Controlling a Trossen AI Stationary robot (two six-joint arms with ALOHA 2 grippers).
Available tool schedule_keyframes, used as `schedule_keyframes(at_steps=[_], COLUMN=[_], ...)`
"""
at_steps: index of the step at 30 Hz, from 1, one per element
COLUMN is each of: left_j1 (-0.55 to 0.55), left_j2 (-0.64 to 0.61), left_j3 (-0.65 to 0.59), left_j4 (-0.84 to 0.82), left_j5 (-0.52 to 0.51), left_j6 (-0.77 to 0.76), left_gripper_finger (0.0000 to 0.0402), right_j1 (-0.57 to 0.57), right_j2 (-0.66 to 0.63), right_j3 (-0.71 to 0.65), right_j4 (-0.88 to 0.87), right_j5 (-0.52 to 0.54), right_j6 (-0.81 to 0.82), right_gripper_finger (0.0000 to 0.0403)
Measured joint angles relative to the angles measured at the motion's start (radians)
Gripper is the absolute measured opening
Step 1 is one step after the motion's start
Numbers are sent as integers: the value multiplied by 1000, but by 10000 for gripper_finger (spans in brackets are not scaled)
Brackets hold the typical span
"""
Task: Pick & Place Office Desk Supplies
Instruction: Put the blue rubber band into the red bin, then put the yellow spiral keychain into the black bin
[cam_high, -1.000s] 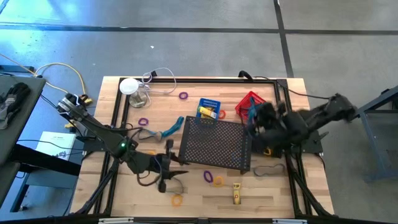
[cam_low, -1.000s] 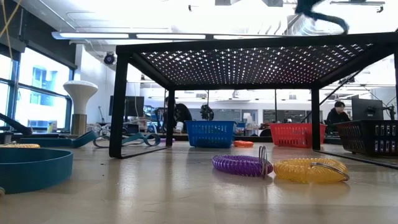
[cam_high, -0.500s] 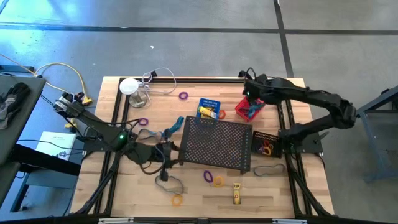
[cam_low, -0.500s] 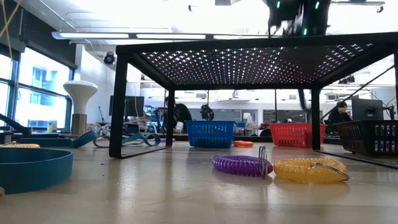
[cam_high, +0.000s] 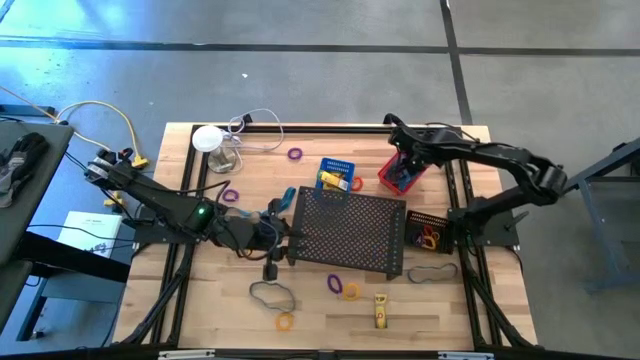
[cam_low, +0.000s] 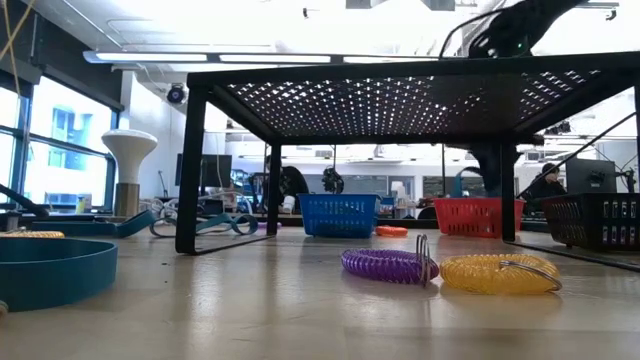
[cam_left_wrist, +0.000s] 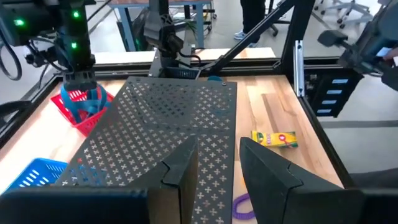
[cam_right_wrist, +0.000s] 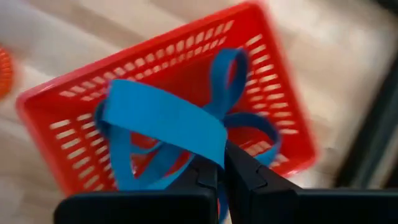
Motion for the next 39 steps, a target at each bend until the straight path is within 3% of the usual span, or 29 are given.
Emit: schedule_keyframes(at_steps=[6, 10, 14, 18, 23, 27, 30, 39], left_j1=[0, -1, -6, -16, -16, -16, -16, -16], left_j2=[0, 0, 0, 0, 0, 0, 0, 0], left_j3=[0, 0, 0, 0, 0, 0, 0, 0], left_j4=[1, -2, -11, -11, -11, -16, -16, -106], left_j5=[0, 0, 0, 0, 0, -1, -2, -3], left_j6=[-15, -34, -36, -36, -36, -36, -36, -44], left_gripper_finger=[113, 113, 113, 113, 113, 113, 113, 113], right_j1=[-51, -102, -124, -129, -128, -128, -125, -40], right_j2=[70, 122, 145, 138, 112, 110, 110, 51], right_j3=[0, 0, 0, 5, 32, 91, 137, 275], right_j4=[8, 7, 14, 5, -2, -93, -176, -470], right_j5=[-52, -166, -121, -77, -81, -71, -53, -29], right_j6=[-6, -37, -83, -111, -143, -121, -104, -33], right_gripper_finger=[3, 3, 9, 40, 108, 162, 180, 165])
